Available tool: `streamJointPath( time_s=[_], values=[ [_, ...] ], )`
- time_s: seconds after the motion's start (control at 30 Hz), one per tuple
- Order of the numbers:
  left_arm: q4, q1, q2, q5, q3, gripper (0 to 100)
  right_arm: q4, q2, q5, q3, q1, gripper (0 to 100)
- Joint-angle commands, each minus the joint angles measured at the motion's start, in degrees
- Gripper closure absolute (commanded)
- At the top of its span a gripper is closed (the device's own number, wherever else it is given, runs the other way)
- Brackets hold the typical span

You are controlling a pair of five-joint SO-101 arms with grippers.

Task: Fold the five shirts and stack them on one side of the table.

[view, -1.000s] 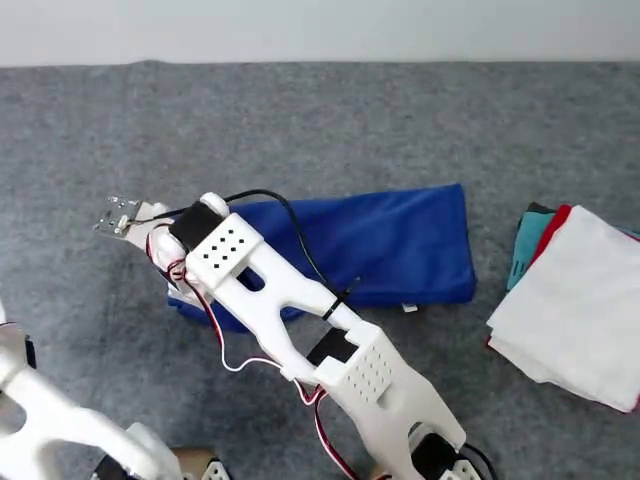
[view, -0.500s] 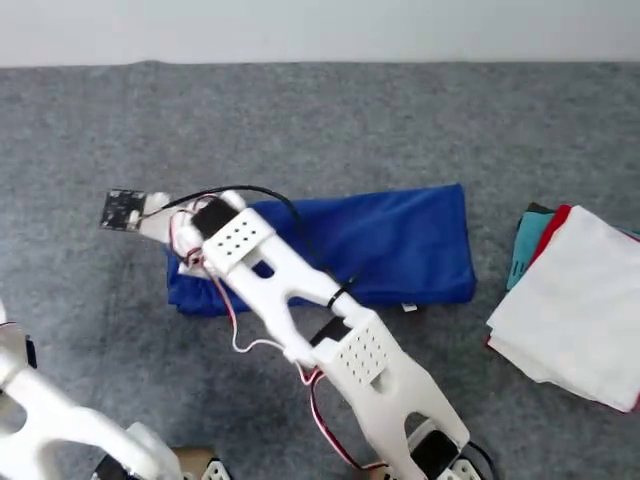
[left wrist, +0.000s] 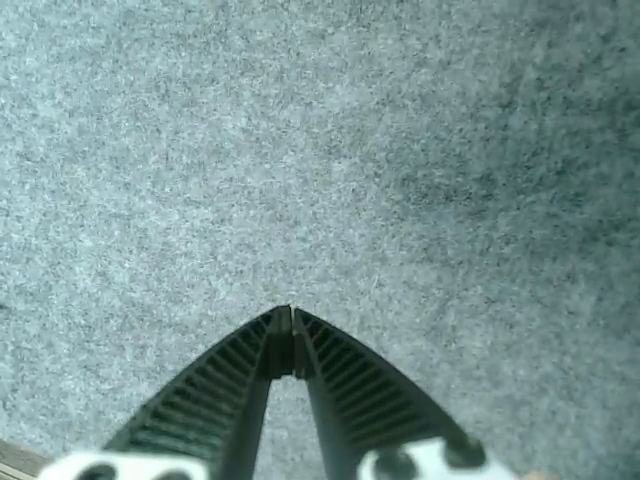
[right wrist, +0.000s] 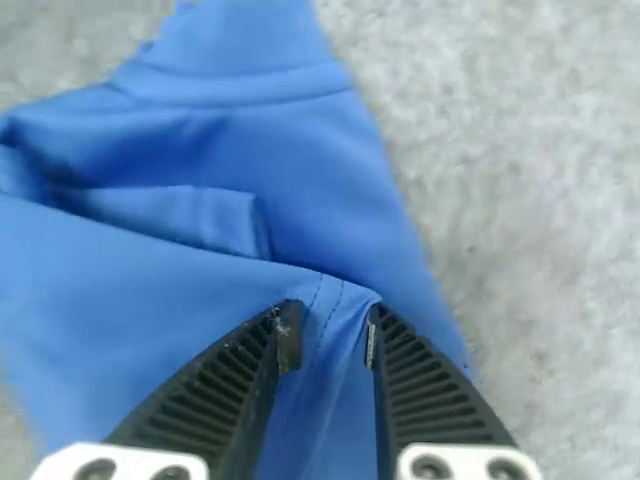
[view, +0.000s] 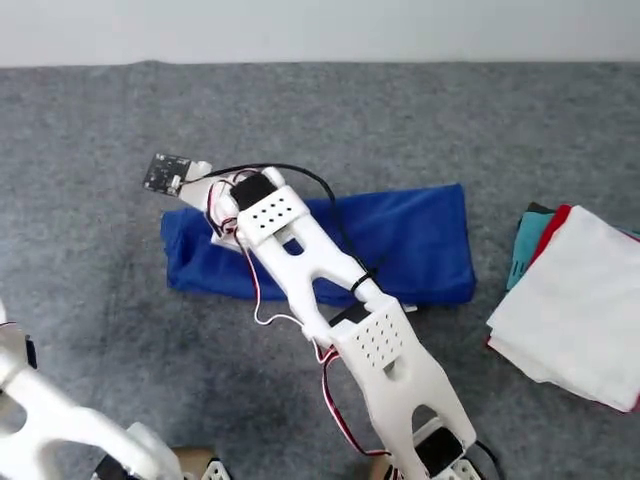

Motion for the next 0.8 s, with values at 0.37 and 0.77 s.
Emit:
streamJointPath(
  time_s=[0.37, 0.77],
  values=[
    [-0.9, 0.2, -1.9, -0.4, -0.7, 99, 3.3, -4.4, -6.5, -4.2, -5.6, 76.5],
    [-1.0, 0.2, -1.9, -3.2, -0.8, 99, 7.5, -5.8, -21.4, -14.2, 3.8, 82.3]
  ],
)
